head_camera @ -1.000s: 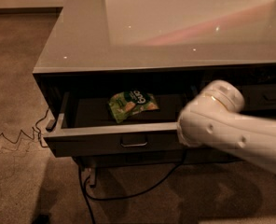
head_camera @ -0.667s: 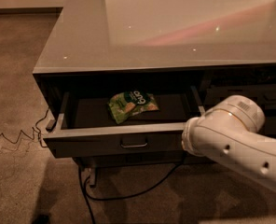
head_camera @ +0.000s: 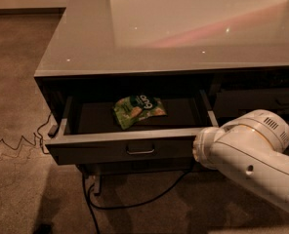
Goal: Open top drawer
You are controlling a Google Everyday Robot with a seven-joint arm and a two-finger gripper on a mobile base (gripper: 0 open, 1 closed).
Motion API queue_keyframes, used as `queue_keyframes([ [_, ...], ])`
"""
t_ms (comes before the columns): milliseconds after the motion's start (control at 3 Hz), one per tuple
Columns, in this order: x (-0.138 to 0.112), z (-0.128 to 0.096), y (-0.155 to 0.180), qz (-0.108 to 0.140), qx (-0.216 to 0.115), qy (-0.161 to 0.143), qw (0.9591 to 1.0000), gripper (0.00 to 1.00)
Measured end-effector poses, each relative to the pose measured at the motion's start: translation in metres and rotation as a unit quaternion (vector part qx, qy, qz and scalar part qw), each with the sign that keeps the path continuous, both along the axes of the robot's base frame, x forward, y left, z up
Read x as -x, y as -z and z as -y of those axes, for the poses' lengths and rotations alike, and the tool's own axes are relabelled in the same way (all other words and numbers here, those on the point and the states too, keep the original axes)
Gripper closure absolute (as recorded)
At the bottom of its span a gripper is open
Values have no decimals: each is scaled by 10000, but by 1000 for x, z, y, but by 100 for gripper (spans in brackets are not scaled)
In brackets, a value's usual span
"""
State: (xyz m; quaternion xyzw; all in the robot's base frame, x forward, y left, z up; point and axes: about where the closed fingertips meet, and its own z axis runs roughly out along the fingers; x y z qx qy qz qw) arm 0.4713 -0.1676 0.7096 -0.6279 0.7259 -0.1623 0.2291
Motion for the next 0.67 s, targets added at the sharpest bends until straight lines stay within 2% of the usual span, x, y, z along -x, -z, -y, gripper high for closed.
queue_keyframes([
  [667,-2,0,-1,30,-109,15,9999,36],
])
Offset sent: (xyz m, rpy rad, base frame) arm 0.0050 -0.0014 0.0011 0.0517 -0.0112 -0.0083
